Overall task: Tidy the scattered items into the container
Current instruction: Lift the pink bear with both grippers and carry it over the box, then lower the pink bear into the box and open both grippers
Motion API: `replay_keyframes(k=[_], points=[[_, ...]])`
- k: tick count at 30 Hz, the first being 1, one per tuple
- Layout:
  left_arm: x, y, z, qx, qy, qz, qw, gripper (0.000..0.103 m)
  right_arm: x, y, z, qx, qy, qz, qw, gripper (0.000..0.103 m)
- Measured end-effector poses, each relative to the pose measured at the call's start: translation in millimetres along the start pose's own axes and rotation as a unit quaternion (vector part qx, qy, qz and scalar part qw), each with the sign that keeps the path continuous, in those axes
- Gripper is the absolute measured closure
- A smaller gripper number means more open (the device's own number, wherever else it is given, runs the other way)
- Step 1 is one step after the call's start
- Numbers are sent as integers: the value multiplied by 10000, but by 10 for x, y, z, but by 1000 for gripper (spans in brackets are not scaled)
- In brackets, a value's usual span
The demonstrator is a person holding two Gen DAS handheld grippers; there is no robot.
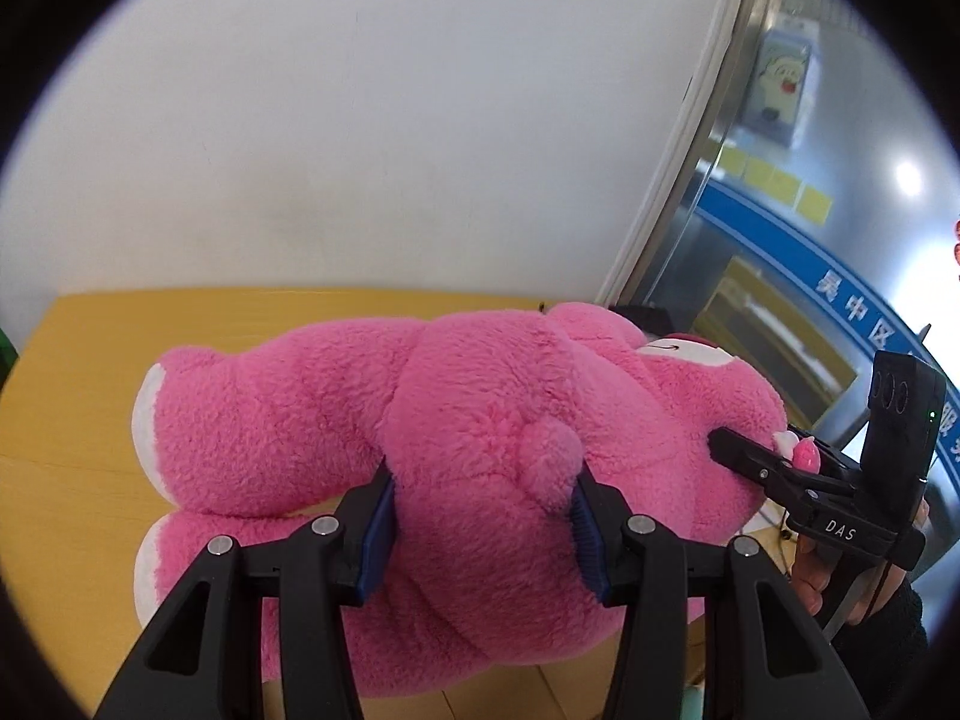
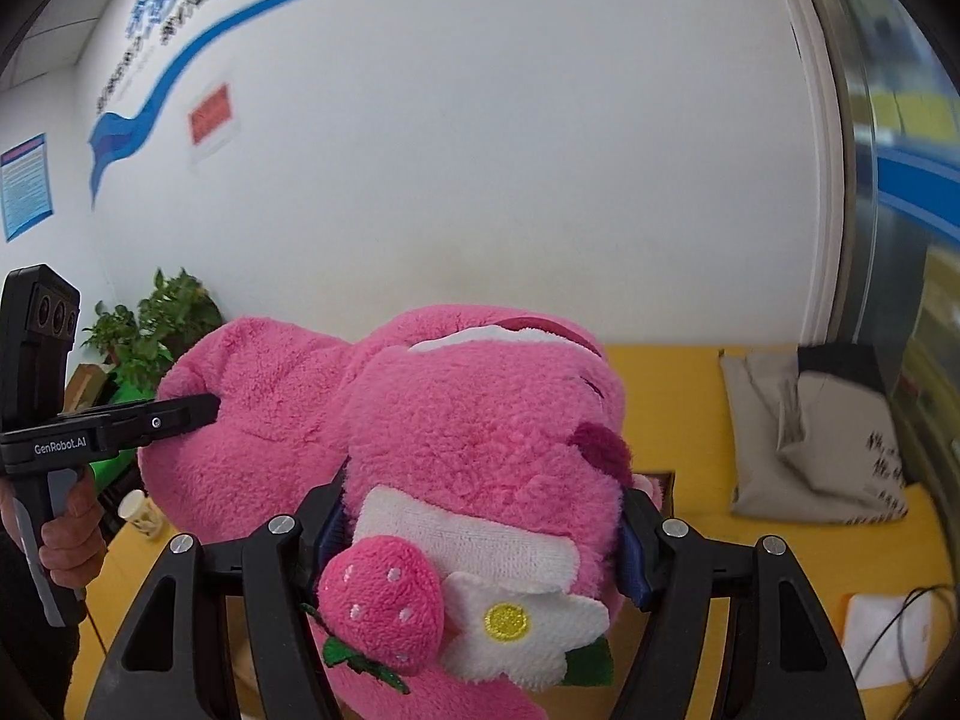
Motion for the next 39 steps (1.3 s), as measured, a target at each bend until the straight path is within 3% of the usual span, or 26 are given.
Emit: replay_keyframes(k=[3,9,12,18,23,26,30,32,34,35,37,39], points=[[-484,-189,106,243,-62,428,9988,54,-361,-260,-307,-216,-104,309,9992,29],[-1188,-605,144,385,260,1271,9908,58,-939,-699,-669,-269,-370,1001,9939,28],[-1267,-641,106,259,320,1176,9922,57,-1127,-904,-765,-359,-588,1400,9878,26],[-1254,-631,123,69,716,1078,9916,52,-1079,-1013,-926,-1012,-591,1430,9828,22],[-1310,-567,164,55,845,1083,9905,48,-1032,-1047,-819,-1007,-793,1454,9810,18],[-1123,-547,248,318,540,961,9934,49,-1039,-1013,-903,-1188,-801,1444,9791,5],[-487,-559,370,277,185,509,9981,51,-766,-933,-785,-881,-722,1410,9834,4],[-86,-622,389,95,480,274,9984,46,-499,-916,-638,-605,-592,1316,9877,2],[293,-784,406,-97,1056,102,9943,23,-226,-968,-481,-416,-336,1348,9894,0],[415,-881,413,-136,1282,91,9916,23,-124,-1022,-414,-378,-202,1439,9887,0],[545,-1116,481,-267,1540,382,9870,23,-20,-1176,-300,-411,39,1724,9842,0],[478,-1349,569,-300,1414,954,9849,23,2,-1375,-184,-441,108,2052,9777,0]])
Point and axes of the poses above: each gripper's, at about its wrist camera, not at the fingertips, and x roughly against the way its jaws point, z to its left, y to its top, the point moved 1 cm from there along -x, roughly the way its jaws point, and after that the axes turned 8 degrees about y, right-handed, at the moved point
